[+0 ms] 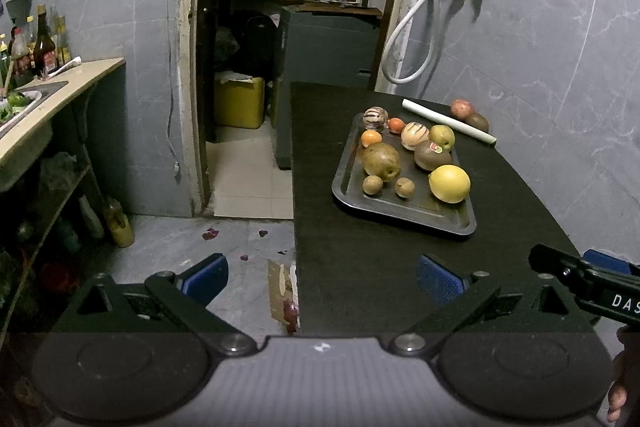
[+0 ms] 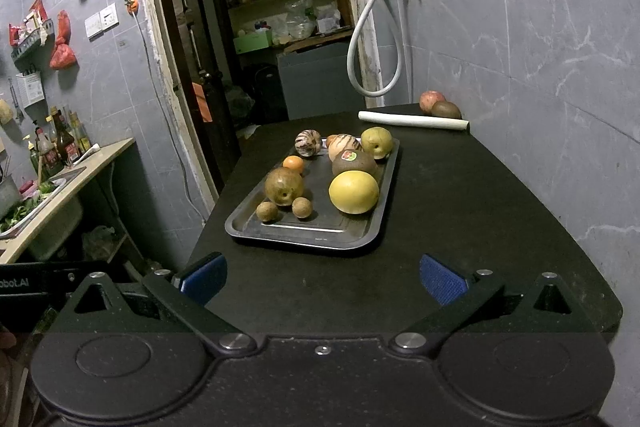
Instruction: Organize fruits
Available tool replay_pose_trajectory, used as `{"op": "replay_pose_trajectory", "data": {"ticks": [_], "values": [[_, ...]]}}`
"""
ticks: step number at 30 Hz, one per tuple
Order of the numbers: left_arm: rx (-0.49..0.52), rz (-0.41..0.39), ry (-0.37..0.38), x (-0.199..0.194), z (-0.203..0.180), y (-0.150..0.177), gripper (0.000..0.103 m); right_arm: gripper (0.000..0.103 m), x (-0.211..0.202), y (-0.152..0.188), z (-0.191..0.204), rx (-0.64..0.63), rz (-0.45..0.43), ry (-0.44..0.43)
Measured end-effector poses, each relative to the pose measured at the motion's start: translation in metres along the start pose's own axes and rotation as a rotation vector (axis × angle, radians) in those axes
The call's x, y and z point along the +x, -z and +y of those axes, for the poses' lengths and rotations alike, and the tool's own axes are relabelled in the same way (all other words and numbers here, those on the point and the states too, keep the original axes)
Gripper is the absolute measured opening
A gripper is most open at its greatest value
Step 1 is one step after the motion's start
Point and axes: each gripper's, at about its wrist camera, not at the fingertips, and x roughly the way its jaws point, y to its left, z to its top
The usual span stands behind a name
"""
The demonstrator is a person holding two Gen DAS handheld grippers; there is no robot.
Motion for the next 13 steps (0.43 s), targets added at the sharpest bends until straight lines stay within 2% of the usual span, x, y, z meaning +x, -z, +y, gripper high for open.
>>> {"op": "replay_pose_trajectory", "data": {"ticks": [5, 13], "values": [[0.021, 0.000, -0.040, -0.0028, -0.0059, -0.0029, 0.102, 0.102, 0.0000, -0.0004, 0.0000, 0.001, 0.000, 0.001], [-0.009, 0.000, -0.017, -0.0019, -0.0039, -0.0025, 0.102, 0.102, 0.0004, 0.0008, -0.0004, 0.003, 0.004, 0.002]]}}
